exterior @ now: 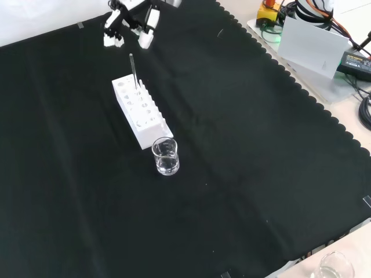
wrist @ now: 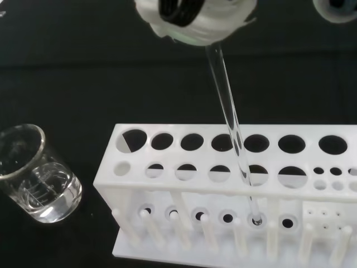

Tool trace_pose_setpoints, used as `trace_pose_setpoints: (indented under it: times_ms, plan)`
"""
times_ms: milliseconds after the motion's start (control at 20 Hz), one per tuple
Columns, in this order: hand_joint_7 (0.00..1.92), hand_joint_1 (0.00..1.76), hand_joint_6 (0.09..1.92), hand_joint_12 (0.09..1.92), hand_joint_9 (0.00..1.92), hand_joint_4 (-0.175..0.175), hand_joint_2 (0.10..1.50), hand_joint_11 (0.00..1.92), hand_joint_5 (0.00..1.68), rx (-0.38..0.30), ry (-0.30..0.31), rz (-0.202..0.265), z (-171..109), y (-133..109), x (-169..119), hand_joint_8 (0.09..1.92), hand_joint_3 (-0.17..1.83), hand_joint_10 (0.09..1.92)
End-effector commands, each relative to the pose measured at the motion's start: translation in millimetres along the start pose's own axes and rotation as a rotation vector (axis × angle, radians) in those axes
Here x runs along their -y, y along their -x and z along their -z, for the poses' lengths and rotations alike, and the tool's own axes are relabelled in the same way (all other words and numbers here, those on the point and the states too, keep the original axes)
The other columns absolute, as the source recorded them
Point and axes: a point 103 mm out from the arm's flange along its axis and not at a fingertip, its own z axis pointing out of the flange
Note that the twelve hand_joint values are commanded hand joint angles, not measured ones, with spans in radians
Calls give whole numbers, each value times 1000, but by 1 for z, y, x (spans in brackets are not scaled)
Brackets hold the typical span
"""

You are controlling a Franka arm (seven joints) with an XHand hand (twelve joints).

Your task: Put the glass rod back on the white test tube rack.

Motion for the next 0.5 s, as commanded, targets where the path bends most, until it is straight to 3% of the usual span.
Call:
trace_pose_setpoints:
  times_ms: [50,500]
  plan:
    - [759,1176,669,317,1798,-175,857,1894,320,1,19,8,25,-7,23,755,-175,87]
    - [771,1175,666,318,1807,-175,856,1894,351,24,68,2,61,-15,52,748,-175,87]
